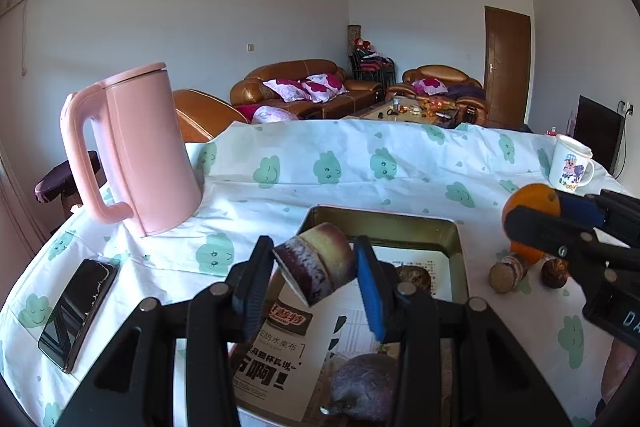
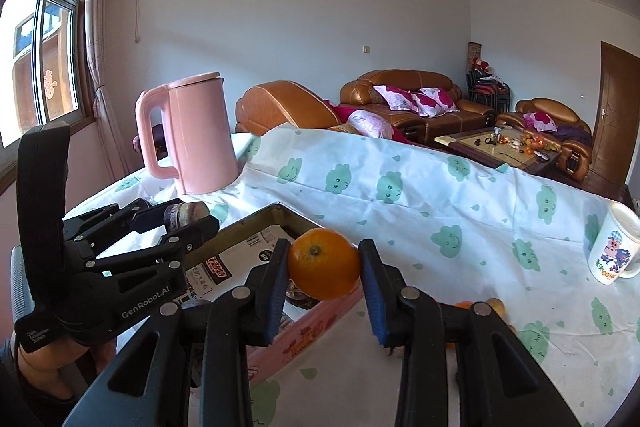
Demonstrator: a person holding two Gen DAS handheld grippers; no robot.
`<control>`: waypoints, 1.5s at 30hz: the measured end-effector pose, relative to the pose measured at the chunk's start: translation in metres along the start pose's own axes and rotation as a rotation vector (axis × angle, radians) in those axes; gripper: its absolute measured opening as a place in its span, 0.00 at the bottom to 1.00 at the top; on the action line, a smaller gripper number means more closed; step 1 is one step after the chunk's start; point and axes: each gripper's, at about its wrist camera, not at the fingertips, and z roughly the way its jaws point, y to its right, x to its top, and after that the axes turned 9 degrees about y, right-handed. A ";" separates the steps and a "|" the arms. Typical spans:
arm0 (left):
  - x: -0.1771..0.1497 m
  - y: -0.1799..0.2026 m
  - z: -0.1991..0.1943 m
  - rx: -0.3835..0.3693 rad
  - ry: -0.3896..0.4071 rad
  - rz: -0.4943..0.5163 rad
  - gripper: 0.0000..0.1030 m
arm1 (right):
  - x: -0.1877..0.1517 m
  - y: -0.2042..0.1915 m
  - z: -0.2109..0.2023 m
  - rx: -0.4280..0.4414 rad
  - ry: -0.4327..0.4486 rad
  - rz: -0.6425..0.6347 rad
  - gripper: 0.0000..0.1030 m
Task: Organize fruits
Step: 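Carry the slice and orange over the pink tin and release both, then grasp another mandarin orange with the right gripper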
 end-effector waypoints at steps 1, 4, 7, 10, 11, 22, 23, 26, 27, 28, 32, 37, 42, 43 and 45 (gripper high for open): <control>-0.001 -0.001 0.003 0.005 -0.008 0.002 0.41 | -0.002 -0.002 0.006 0.008 -0.014 0.003 0.35; -0.006 -0.005 0.013 0.010 -0.038 0.004 0.41 | -0.009 -0.007 0.024 0.024 -0.053 0.008 0.35; -0.011 -0.007 0.018 0.011 -0.056 0.006 0.41 | -0.016 -0.011 0.036 0.036 -0.083 0.009 0.35; -0.014 -0.009 0.021 0.012 -0.063 0.008 0.41 | -0.022 -0.014 0.042 0.042 -0.100 0.005 0.35; -0.015 -0.009 0.022 0.011 -0.066 0.006 0.41 | -0.023 -0.015 0.044 0.045 -0.107 0.003 0.36; -0.021 -0.005 0.034 0.003 -0.119 0.026 0.42 | -0.035 -0.024 0.061 0.046 -0.165 -0.038 0.36; -0.021 -0.005 0.034 0.003 -0.118 0.028 0.42 | -0.036 -0.024 0.061 0.048 -0.166 -0.040 0.36; -0.021 -0.004 0.034 0.007 -0.121 0.033 0.42 | -0.036 -0.026 0.061 0.046 -0.168 -0.053 0.36; -0.020 -0.003 0.034 0.010 -0.122 0.041 0.42 | -0.036 -0.027 0.061 0.049 -0.171 -0.057 0.37; -0.021 -0.003 0.034 0.015 -0.124 0.044 0.43 | -0.036 -0.028 0.061 0.044 -0.171 -0.062 0.37; -0.018 -0.012 0.025 0.031 -0.108 0.001 0.75 | -0.034 -0.022 0.047 0.046 -0.142 -0.037 0.51; -0.005 -0.009 -0.002 0.007 -0.030 -0.032 0.86 | -0.035 0.004 0.012 0.018 -0.083 -0.003 0.65; 0.006 0.023 -0.017 -0.050 0.017 -0.010 0.90 | -0.043 0.042 -0.023 -0.116 -0.058 -0.015 0.65; 0.007 0.032 -0.018 -0.062 0.021 0.000 0.91 | -0.045 0.052 -0.029 -0.142 -0.055 -0.006 0.65; 0.007 0.051 -0.019 -0.090 0.020 0.024 0.91 | -0.049 0.075 -0.041 -0.197 -0.057 0.024 0.65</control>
